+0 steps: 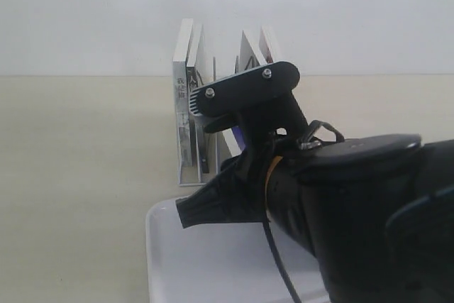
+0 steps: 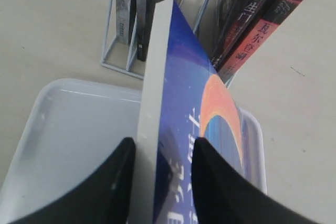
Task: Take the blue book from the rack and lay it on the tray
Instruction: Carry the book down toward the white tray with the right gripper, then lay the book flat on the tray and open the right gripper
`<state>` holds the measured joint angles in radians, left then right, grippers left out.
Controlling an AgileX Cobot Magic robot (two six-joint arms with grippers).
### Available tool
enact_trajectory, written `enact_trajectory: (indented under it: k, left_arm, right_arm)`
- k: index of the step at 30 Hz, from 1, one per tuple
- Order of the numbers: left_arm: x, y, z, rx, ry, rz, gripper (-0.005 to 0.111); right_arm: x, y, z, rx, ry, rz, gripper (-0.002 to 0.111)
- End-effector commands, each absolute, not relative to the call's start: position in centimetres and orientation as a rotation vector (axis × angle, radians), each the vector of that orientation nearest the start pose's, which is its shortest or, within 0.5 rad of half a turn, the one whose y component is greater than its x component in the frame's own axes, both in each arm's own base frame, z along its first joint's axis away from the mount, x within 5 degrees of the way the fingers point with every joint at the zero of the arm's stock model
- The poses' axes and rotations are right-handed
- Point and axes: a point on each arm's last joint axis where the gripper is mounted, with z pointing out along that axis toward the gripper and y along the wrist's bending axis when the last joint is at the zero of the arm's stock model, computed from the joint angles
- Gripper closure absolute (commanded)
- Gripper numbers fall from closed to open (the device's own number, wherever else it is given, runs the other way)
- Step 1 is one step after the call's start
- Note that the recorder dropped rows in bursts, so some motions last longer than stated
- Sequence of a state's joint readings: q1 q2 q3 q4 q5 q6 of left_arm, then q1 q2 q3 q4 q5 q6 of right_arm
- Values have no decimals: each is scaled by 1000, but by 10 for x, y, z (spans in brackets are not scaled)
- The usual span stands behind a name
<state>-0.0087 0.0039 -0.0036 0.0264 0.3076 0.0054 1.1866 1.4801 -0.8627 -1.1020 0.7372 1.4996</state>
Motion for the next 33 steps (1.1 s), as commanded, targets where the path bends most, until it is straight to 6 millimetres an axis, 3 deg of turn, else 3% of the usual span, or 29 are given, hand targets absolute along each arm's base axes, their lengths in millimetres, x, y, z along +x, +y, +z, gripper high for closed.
enact_trajectory:
  k: [1,19,33]
  left_arm:
    - [54,0,186,29,1788,18,102]
    - [54,0,186,29,1788,18,102]
    - [54,0,186,29,1788,18,102]
  right_arm:
    - [157,242,242,-478,2207,79,72]
    - [157,253,247,-526,2130,215,72]
    - [157,248,255,-487,2118,214,72]
